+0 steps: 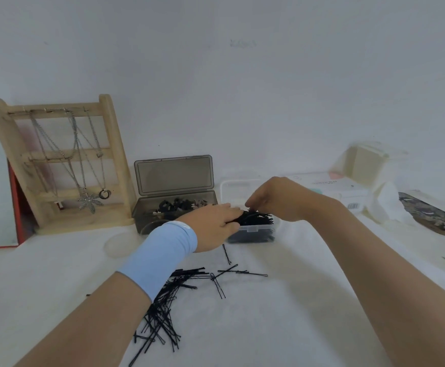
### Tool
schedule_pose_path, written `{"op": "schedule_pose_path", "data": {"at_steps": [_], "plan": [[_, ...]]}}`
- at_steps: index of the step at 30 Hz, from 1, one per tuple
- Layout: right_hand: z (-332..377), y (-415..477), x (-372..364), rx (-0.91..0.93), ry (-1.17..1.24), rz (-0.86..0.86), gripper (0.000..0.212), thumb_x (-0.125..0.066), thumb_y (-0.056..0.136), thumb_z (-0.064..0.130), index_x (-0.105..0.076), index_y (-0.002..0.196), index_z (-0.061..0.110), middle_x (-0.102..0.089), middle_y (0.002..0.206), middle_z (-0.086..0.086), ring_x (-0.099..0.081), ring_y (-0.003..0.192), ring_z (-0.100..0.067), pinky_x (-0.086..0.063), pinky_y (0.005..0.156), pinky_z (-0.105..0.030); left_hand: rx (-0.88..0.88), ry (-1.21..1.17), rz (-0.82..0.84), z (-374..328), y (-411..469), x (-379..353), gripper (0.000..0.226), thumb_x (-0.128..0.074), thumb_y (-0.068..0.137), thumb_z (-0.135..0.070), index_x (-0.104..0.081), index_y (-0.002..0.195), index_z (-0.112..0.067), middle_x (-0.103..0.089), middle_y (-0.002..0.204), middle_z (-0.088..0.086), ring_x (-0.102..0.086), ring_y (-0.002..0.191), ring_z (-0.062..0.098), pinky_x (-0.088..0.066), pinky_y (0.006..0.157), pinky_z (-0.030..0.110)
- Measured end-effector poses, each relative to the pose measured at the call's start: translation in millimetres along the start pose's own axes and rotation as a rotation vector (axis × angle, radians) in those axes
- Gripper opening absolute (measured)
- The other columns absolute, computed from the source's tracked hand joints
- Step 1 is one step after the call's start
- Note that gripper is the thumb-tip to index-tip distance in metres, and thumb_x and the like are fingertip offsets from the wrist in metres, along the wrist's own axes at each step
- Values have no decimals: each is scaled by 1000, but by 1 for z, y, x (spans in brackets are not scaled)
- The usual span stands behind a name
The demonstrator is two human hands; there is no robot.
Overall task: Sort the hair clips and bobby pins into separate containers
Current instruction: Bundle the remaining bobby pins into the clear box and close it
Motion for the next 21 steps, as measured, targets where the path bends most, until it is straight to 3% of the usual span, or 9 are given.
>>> {"op": "schedule_pose_path", "data": {"at_steps": [3, 4, 7, 10, 13, 15, 17, 21], "plan": [[-4, -4, -2, 9, 111, 33, 34, -61, 89, 4, -76, 105, 30, -76, 94, 18, -68, 89, 6, -52, 76, -13, 12, -67, -97, 0, -1, 5, 47, -32, 104, -39, -33, 151, -32, -38, 154, -9, -31, 143, 15, -21, 113, 28], [-4, -6, -2, 13, 144, 30, 32, -63, 89, 7, -76, 107, 31, -75, 93, 20, -67, 88, 9, -50, 76, -11, 23, -98, -146, 1, -2, 7, 49, -33, 104, -41, -30, 152, -33, -33, 156, -12, -29, 144, 13, -19, 111, 25], [-5, -9, 1, 7, 97, 1, 26, -65, 89, 18, -77, 101, 38, -75, 92, 20, -68, 94, -1, -54, 89, -27, -35, -52, -108, -12, 1, 1, 54, -33, 104, -41, -21, 155, -30, -19, 161, -15, -19, 147, 9, -10, 114, 22], [-1, -14, 1, 15, 35, 64, 39, -61, 90, 17, -74, 83, 53, -75, 90, 16, -69, 94, -16, -57, 86, -32, -85, -9, -3, -24, 5, -11, 54, -32, 104, -41, -22, 155, -26, -28, 159, -9, -27, 144, 15, -20, 120, 36], [-2, -15, 8, -20, 42, -21, 30, -63, 88, 17, -78, 80, 42, -74, 85, 21, -69, 89, -8, -52, 71, -11, -48, 22, 46, -18, 6, -16, 59, -29, 104, -45, -10, 157, -28, -9, 164, -12, -8, 150, 9, -11, 123, 37], [1, -16, 6, -23, -4, -22, 25, -62, 85, 16, -80, 83, 33, -75, 83, 14, -69, 85, -11, -54, 69, -16, -36, 14, 52, -16, 4, -16, 61, -31, 104, -45, -10, 157, -26, -8, 164, -10, -9, 150, 8, -11, 123, 35], [5, -17, 0, -15, -41, 32, 27, -59, 85, 13, -80, 83, 30, -75, 82, 6, -68, 83, -19, -57, 74, -29, -40, -21, -11, -17, 1, -12, 58, -34, 103, -42, -17, 155, -23, -24, 161, -5, -25, 145, 13, -21, 118, 32], [11, -18, 10, -17, -17, -52, 24, -62, 91, 15, -79, 88, 31, -72, 84, 16, -66, 83, -10, -50, 73, -18, -34, -77, -204, -14, -14, 6, 53, -38, 104, -36, -25, 154, -27, -32, 156, -9, -28, 142, 11, -16, 110, 21]]}}
Point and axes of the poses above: each hand's wrist, its own y-axis towards the middle knuckle, its own x-axis out of the back of the hand, z = x × y, the point moved 6 cm from there along y, towards the middle knuckle
